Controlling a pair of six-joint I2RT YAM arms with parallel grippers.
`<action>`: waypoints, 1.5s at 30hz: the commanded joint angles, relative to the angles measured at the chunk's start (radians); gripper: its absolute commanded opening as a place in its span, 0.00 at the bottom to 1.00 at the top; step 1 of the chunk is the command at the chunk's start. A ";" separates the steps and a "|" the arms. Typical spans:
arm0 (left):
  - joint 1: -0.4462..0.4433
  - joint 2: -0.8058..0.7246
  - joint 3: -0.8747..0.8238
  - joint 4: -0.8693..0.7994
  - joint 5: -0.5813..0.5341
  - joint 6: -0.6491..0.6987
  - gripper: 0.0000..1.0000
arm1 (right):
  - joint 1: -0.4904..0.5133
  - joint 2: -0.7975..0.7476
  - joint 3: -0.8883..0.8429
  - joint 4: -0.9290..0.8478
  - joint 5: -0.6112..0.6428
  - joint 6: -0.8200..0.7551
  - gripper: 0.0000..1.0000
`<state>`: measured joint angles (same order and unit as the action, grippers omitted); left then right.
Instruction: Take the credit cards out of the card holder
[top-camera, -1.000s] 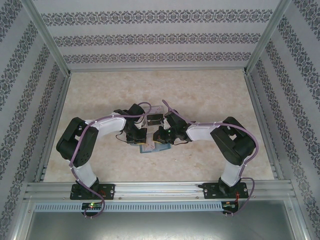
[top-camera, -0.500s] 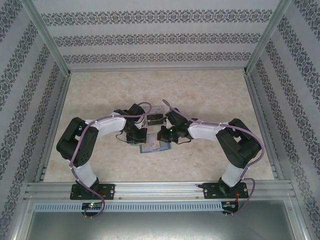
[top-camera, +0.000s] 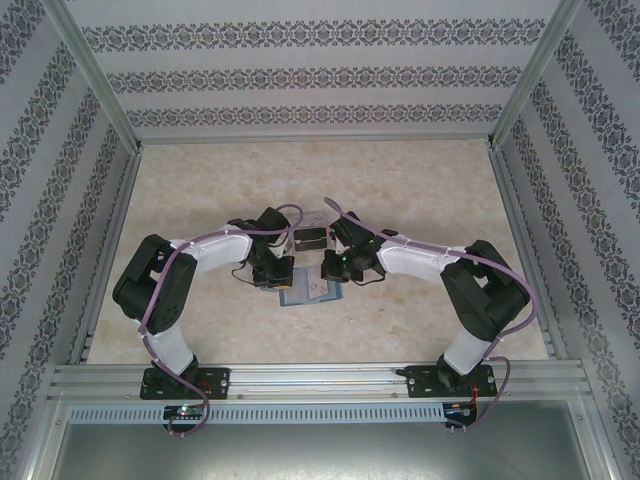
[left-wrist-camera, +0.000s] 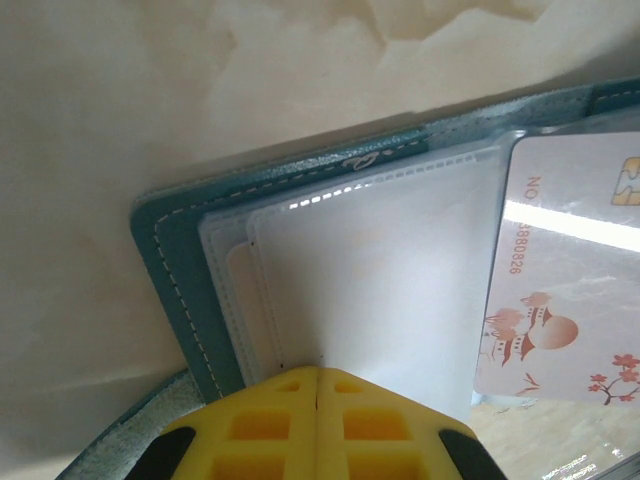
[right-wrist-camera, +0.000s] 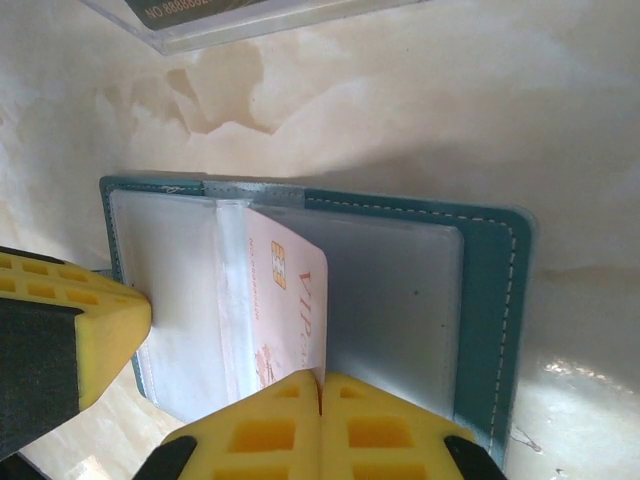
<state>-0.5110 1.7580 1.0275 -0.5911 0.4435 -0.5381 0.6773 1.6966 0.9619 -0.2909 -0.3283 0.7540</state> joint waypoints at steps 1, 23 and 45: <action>-0.010 0.031 -0.037 -0.067 -0.090 0.020 0.03 | 0.014 -0.009 0.024 -0.079 0.068 -0.024 0.05; -0.009 0.045 -0.025 -0.068 -0.080 0.030 0.03 | 0.079 0.016 0.089 -0.073 0.030 0.045 0.15; -0.010 -0.002 0.005 -0.095 -0.080 0.029 0.04 | 0.083 -0.003 0.095 -0.091 0.039 0.039 0.08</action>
<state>-0.5114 1.7569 1.0336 -0.6006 0.4400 -0.5270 0.7509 1.6993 1.0321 -0.3557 -0.2962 0.7895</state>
